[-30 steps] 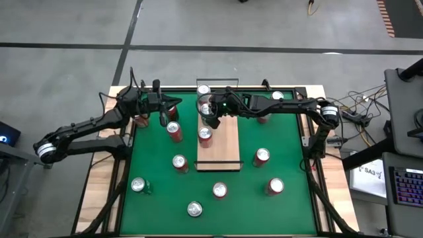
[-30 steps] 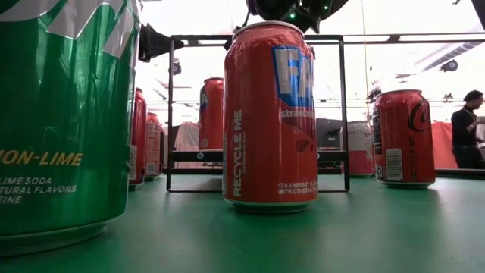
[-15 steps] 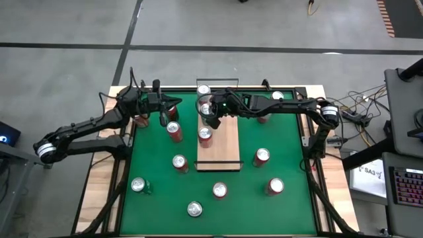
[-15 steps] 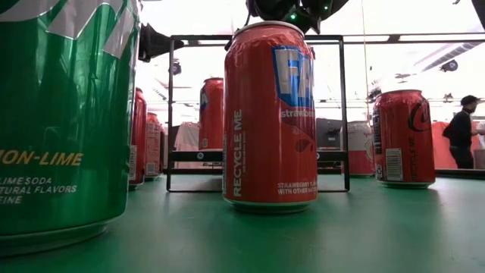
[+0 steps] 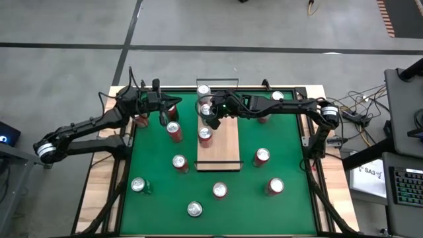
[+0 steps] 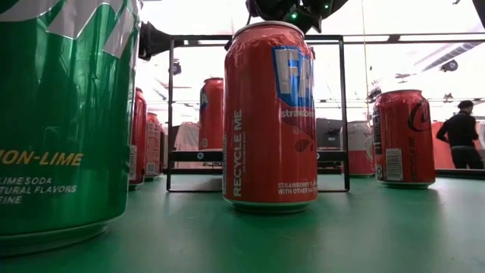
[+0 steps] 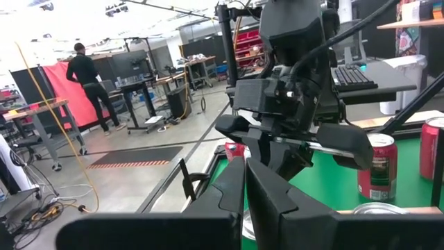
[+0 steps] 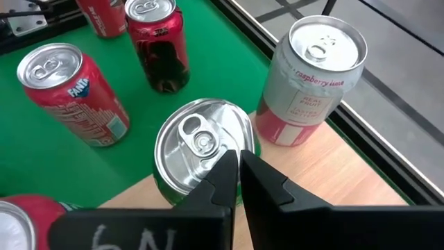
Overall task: Place canned beverage on shelf
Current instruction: Put the green soda can on the shelf
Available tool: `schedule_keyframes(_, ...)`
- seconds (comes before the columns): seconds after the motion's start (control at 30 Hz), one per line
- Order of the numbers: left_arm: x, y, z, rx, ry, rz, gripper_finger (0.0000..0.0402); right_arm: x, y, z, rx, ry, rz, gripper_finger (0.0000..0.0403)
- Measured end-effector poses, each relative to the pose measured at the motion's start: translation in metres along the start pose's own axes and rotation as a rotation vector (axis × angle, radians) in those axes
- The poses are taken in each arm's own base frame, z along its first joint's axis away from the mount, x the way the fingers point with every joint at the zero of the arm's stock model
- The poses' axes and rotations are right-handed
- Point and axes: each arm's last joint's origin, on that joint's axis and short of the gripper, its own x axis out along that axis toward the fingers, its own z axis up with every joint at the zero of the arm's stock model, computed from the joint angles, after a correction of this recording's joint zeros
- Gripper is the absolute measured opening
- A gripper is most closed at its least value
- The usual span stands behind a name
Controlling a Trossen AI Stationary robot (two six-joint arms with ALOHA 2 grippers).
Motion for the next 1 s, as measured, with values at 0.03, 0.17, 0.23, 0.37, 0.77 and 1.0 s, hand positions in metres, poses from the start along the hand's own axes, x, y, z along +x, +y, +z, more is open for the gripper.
schedule_keyframes(0.03, 0.0, 0.0, 0.0, -0.003, 0.0, 0.0, 0.0, 0.0, 0.001, 0.0, 0.005, 0.001, 0.002, 0.0012)
schedule_keyframes(0.17, 0.0, 0.0, 0.0, -0.004, 0.0, 0.0, 0.0, -0.001, 0.003, -0.001, 0.021, 0.002, 0.008, 0.0012)
schedule_keyframes(0.23, 0.0, 0.0, 0.0, -0.005, 0.0, 0.0, 0.0, -0.001, 0.003, -0.001, 0.037, 0.002, 0.011, 0.0012)
schedule_keyframes(0.37, 0.0, 0.0, 0.0, -0.005, 0.0, 0.0, 0.0, -0.001, 0.006, -0.002, 0.039, 0.004, 0.016, 0.0012)
schedule_keyframes(0.77, 0.0, 0.0, 0.0, -0.006, 0.001, 0.0, 0.0, -0.02, 0.003, 0.004, 0.032, 0.016, 0.018, 0.0012)
schedule_keyframes(1.0, 0.0, 0.0, 0.0, -0.006, 0.001, -0.001, 0.0, -0.025, 0.007, 0.008, 0.016, 0.071, 0.135, 0.0012)
